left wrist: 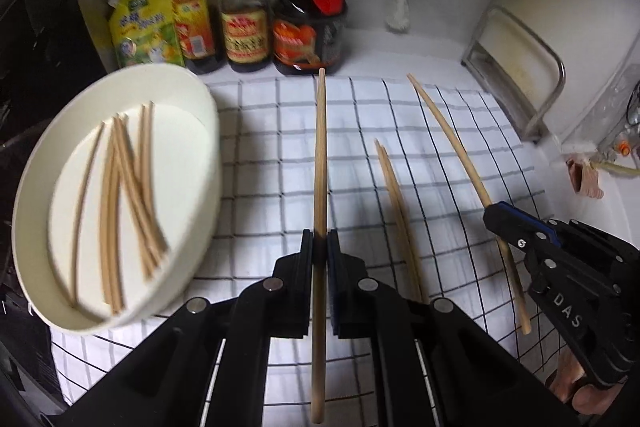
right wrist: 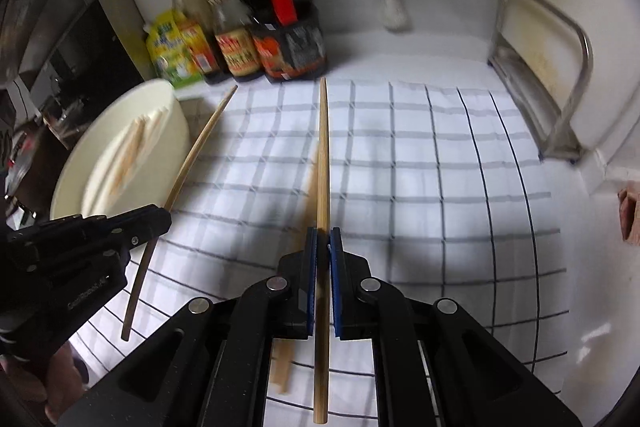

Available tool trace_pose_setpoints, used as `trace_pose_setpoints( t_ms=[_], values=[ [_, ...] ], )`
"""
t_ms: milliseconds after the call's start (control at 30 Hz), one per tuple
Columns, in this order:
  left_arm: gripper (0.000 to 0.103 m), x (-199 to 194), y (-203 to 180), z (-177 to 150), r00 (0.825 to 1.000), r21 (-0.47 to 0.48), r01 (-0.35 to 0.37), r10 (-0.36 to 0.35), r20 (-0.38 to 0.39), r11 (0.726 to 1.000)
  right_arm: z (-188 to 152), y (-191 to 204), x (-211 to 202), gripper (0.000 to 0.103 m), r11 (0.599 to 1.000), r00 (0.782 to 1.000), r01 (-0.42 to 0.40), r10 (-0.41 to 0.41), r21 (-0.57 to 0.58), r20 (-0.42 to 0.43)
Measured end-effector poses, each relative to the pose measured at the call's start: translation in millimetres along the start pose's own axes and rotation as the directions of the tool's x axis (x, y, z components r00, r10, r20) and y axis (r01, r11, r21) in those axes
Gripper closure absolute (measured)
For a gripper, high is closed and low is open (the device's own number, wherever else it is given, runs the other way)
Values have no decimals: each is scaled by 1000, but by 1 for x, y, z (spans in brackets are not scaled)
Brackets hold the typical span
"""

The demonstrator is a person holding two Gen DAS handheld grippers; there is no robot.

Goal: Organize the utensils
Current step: 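Carry both held chopsticks over the white bowl and lower them inside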

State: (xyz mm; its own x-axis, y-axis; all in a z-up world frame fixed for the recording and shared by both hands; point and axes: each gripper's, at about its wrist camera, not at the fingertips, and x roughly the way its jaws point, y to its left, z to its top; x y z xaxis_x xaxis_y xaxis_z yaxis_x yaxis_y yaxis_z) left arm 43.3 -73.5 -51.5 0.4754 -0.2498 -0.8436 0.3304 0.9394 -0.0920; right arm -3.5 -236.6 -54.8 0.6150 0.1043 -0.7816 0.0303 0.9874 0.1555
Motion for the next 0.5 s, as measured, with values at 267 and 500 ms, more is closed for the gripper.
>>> trace_pose_setpoints(
  t_ms=[267,500],
  values=[
    [95,-36,82,25,992,-68,-93,99,74,993,46,77,5,97,994,995,-96,97,-45,32],
    [95,-44,157,30,979,-133,-177,189,78,975,73,157,44,97,977,984,-178,179,-118,-3]
  ],
)
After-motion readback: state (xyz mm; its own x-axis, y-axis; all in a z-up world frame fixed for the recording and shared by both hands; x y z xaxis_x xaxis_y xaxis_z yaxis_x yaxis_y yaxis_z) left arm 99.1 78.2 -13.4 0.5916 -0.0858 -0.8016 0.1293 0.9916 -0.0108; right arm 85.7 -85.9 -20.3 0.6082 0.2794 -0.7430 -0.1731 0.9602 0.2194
